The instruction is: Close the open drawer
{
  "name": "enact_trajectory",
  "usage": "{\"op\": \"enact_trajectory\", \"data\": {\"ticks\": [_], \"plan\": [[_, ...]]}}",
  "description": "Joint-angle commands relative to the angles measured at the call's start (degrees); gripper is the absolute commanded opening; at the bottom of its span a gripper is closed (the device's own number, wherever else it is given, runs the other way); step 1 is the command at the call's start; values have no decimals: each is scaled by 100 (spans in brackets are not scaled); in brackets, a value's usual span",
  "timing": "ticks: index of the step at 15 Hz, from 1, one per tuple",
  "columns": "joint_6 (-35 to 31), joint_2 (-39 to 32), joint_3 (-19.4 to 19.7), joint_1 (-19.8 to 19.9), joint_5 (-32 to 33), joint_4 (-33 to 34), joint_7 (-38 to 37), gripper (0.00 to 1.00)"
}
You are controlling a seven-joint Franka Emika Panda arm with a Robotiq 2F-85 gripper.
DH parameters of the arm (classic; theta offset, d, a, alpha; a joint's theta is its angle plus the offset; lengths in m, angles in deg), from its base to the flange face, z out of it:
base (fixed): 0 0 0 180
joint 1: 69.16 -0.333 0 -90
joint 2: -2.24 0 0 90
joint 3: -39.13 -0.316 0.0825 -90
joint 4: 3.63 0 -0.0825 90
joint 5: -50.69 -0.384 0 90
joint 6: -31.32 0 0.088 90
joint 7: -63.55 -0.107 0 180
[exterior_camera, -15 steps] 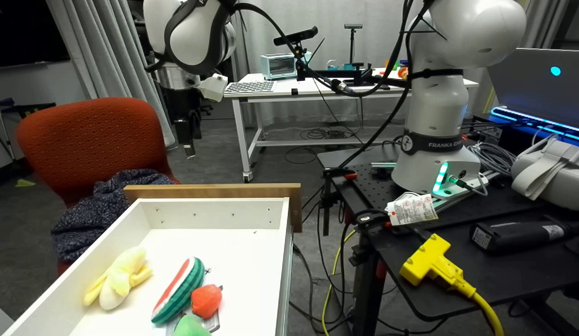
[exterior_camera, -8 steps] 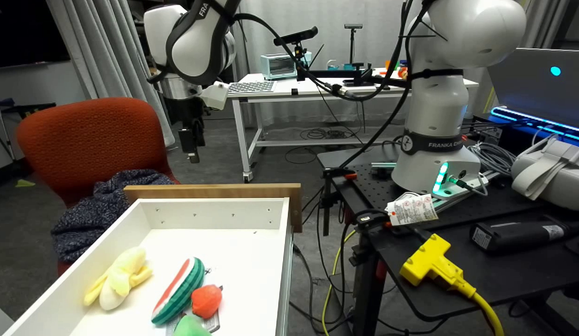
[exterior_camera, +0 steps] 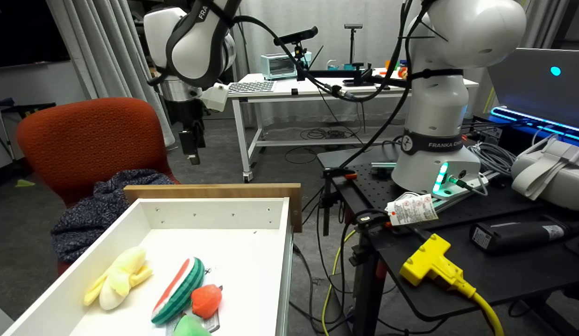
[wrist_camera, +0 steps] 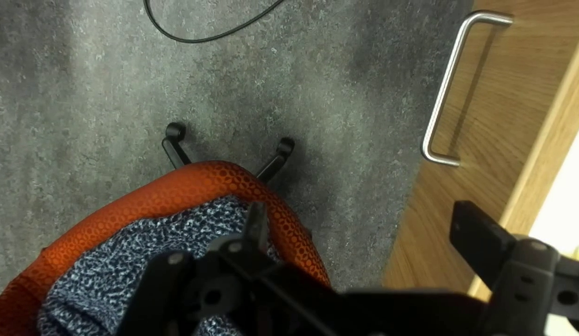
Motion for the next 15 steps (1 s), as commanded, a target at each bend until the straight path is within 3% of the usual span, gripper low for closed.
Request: {"op": "enact_trajectory", "data": {"ticks": [1, 7, 8, 15], "plan": [[91, -489, -159, 169, -45, 417, 213, 100], [286, -1187, -358, 308, -98, 998, 367, 100], [324, -1279, -414, 344, -120, 1083, 407, 78], [803, -1481, -851, 541, -338, 1356, 920, 27]]}}
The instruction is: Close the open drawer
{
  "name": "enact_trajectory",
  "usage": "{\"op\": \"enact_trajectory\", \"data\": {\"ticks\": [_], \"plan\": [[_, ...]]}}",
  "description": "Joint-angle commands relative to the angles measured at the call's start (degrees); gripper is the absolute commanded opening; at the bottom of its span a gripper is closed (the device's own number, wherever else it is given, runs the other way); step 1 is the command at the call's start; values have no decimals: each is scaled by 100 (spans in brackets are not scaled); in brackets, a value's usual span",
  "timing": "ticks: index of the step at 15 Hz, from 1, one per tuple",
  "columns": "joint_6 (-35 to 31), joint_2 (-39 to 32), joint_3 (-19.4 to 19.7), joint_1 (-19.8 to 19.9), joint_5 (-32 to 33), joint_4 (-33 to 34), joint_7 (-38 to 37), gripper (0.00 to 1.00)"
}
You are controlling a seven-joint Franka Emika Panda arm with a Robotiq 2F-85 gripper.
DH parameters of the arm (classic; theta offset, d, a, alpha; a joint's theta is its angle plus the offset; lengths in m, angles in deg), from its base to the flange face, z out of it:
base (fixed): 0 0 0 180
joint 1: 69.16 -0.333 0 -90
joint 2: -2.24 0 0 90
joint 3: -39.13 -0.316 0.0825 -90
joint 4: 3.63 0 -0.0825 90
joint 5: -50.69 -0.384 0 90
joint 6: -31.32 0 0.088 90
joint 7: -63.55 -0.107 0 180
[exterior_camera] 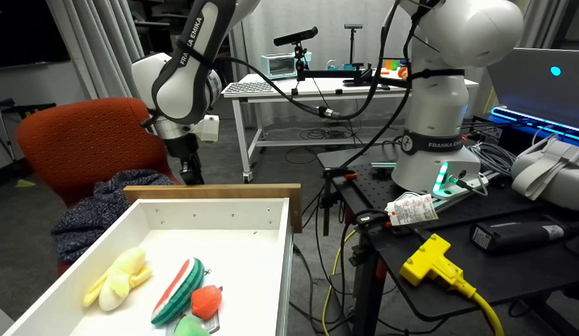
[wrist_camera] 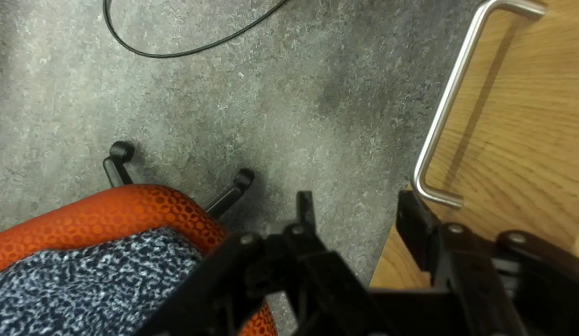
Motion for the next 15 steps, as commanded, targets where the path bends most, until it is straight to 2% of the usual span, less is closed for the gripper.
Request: {"op": "enact_trajectory", "data": {"ticks": [1, 4, 11, 15], "plan": [[405, -82, -312, 190, -237, 237, 465, 18], [609, -76, -479, 230, -379, 253, 718, 0], [1213, -77, -976, 336, -899, 341, 1551, 0], [1668, -171, -1198, 246, -1098, 529, 1940, 0]]}}
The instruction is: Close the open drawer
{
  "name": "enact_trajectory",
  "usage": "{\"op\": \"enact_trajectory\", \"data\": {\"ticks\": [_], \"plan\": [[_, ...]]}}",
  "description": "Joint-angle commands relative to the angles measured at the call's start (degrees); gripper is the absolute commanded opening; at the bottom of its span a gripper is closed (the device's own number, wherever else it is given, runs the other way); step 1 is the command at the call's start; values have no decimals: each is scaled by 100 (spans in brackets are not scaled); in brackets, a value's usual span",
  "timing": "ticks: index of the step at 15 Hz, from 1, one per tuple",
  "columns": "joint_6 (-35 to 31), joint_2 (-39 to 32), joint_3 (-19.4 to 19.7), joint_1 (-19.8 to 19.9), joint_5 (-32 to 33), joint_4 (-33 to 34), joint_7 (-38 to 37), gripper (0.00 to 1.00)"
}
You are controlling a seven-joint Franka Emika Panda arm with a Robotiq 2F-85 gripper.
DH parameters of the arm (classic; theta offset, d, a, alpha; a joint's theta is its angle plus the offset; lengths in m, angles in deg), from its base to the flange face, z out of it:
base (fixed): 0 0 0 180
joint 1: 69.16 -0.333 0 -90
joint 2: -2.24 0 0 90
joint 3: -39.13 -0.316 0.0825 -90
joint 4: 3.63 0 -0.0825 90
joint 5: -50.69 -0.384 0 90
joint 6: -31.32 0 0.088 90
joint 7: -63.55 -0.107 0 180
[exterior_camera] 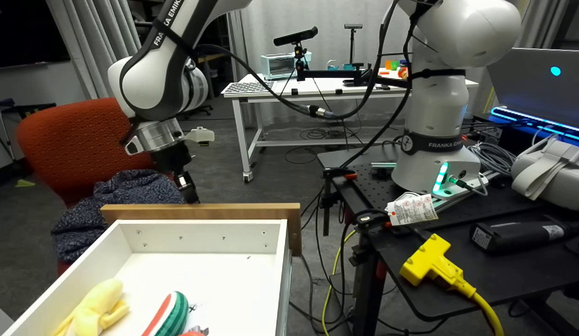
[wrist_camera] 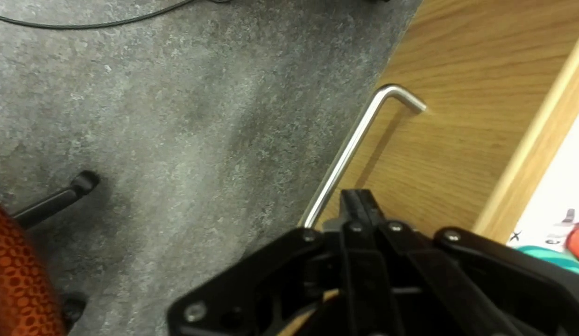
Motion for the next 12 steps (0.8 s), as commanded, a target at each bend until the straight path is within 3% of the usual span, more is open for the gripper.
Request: {"op": "enact_trajectory", "data": {"ticks": [1, 12], "plan": [[484, -190, -272, -19, -253, 335, 453, 0], [-73, -972, -699, -774, -226, 1346, 492, 0]]}}
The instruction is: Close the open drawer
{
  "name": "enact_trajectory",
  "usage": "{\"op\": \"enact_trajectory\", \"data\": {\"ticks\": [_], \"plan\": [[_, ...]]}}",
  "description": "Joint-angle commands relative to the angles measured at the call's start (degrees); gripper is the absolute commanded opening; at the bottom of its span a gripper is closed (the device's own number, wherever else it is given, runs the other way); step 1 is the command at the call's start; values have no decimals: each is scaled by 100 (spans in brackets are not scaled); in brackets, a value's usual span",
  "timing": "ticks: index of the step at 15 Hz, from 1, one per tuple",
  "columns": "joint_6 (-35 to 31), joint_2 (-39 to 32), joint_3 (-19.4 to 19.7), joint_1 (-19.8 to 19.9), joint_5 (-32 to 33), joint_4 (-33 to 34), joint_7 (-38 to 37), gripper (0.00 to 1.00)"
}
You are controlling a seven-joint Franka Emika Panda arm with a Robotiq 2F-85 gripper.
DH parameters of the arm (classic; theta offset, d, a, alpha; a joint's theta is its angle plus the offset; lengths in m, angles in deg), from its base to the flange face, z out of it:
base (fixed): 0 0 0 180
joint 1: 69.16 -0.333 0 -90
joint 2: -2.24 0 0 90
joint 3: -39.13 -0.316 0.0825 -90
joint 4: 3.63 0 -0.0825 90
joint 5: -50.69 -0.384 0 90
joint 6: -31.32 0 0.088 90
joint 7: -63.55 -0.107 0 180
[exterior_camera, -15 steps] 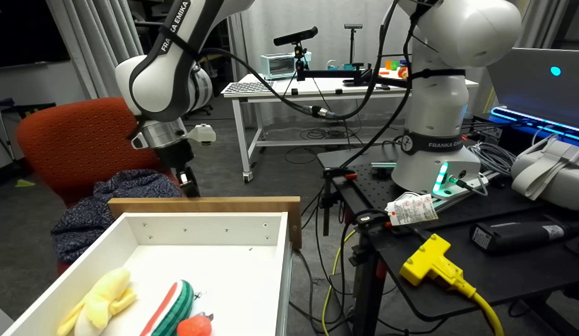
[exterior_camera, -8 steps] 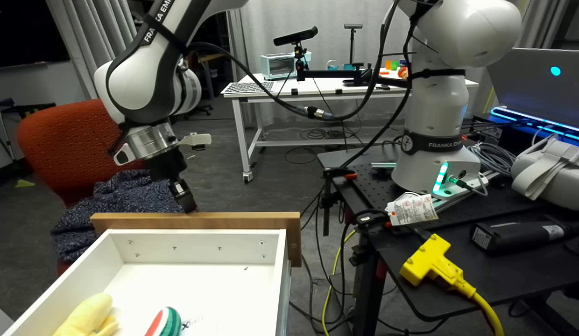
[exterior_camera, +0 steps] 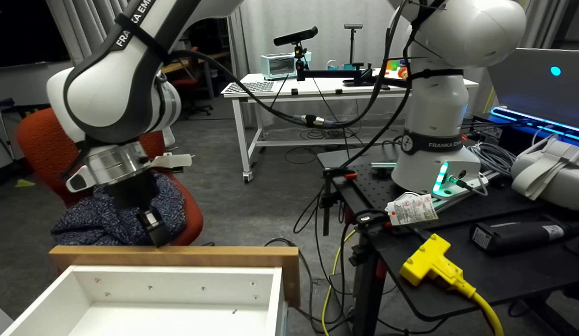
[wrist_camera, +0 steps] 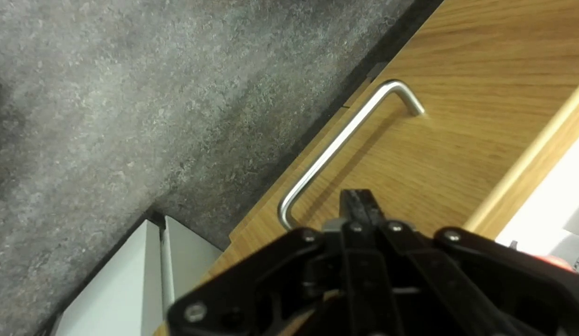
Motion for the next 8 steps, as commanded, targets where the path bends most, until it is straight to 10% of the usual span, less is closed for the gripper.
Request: {"op": "enact_trajectory", "data": {"ticks": [1, 8], "plan": [[-266, -480, -129, -249, -138, 618, 94, 0], [-69, -1003, -657, -247, -501, 1312, 343, 0]]}}
